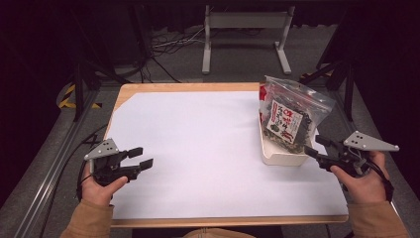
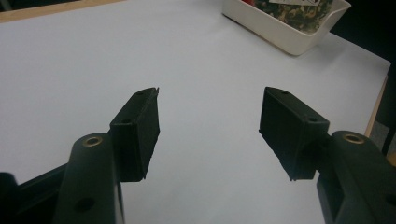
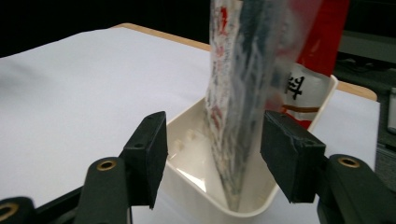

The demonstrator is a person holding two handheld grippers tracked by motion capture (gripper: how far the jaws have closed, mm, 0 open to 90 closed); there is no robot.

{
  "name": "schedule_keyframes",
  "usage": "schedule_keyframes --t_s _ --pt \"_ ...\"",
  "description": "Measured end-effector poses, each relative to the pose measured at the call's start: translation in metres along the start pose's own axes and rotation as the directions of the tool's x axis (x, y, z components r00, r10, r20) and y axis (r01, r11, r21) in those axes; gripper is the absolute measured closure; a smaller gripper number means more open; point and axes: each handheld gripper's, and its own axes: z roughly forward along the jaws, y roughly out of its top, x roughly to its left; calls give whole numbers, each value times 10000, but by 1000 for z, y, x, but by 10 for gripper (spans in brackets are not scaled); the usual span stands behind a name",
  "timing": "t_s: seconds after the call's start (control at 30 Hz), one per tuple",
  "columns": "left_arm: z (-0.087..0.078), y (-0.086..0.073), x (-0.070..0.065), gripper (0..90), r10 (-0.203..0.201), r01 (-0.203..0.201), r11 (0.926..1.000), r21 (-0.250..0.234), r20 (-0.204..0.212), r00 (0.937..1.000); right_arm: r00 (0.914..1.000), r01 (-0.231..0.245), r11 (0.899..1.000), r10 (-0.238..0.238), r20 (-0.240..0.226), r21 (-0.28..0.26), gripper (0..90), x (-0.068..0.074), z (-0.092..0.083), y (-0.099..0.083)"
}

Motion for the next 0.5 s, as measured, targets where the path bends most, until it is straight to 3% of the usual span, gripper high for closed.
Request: schedule_keyframes --t_s 0.17,0.33,0.5 --pt "-2 -4 -3 385 201 -201 9998 -4 181 9996 9973 306 9994 -316 -665 -162 411 16 2 -2" --pt "-6 -5 -5 382 347 -346 9994 -36 296 9990 9854 651 9977 -672 -1565 -181 395 32 14 -4" --pt "-10 -8 -5 378 444 -441 9990 -115 343 9984 9758 700 9974 -716 -2066 -152 387 40 26 -6"
